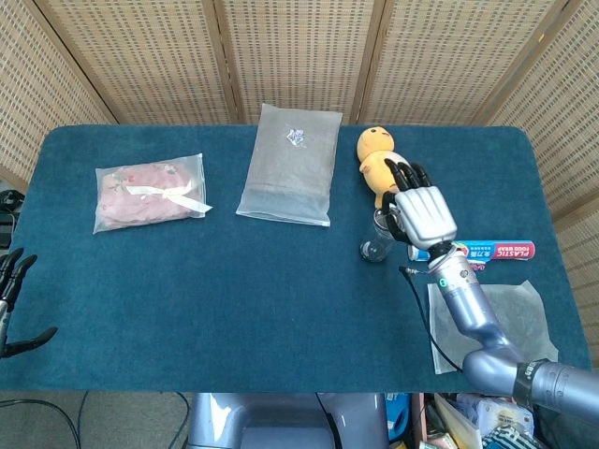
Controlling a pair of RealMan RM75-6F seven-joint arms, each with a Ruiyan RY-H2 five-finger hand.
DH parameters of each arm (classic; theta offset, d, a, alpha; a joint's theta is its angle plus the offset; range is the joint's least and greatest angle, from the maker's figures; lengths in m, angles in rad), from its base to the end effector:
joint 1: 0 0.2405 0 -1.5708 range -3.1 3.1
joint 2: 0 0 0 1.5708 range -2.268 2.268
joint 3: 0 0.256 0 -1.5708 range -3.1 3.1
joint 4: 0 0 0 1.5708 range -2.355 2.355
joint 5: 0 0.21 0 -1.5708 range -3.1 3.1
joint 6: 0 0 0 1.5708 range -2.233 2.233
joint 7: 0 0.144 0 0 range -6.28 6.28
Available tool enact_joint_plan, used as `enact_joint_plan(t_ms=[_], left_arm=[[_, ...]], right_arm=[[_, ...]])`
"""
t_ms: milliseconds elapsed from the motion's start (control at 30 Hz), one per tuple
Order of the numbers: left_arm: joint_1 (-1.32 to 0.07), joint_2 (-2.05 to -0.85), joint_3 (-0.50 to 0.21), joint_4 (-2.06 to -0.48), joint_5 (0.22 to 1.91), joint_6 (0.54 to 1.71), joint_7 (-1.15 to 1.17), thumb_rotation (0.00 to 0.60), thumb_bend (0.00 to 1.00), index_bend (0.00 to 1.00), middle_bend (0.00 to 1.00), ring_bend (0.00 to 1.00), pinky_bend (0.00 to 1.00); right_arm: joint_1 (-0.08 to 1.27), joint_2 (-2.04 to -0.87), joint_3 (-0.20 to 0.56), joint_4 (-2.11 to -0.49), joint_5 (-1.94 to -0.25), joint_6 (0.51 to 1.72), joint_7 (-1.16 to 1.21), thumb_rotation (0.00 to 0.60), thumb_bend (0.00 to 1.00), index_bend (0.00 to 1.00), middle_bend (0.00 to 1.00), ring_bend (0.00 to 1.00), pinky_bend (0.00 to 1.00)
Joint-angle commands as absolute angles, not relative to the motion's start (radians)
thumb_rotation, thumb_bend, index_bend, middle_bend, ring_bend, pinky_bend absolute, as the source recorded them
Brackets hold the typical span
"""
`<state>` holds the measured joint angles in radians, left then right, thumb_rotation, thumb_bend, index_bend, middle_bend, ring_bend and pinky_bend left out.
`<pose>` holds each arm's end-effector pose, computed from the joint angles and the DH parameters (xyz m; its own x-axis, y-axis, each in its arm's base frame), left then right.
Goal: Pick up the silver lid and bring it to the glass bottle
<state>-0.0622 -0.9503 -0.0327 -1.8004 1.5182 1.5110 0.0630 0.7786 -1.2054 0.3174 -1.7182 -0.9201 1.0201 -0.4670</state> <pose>-0.2858 0.1686 0.1940 0.4368 0.0035 0.8996 0.8995 -0.0127 -0.4367 -0.1249 -0.3821 0.1116 0.4735 -0.0582 0.8789 -0.8567 -0.2621 0.4442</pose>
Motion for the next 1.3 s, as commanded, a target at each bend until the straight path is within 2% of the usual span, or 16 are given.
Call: enact_joint_plan(t_ms=[33,1300], left_arm=[[-0.061,-0.950,-0.032,-1.801,1.520,1.513,0.063,0.600,0.00,0.00,0.00,0.00,0.00],[-0.062,-0.951,-0.033,-1.800,1.518,1.512,0.062,0.600,0.00,0.00,0.00,0.00,0.00]], right_arm=[[0.780,-1.207,0.312,-1.714,-0.918,1.022,-0.465,0.600,0.69,0.67,0.01,0.00,0.00],[0.797,-1.231,0.255,-1.649,-0.936,1.041,-0.488,0.600,0.69,0.65,0.00,0.00,0.00]])
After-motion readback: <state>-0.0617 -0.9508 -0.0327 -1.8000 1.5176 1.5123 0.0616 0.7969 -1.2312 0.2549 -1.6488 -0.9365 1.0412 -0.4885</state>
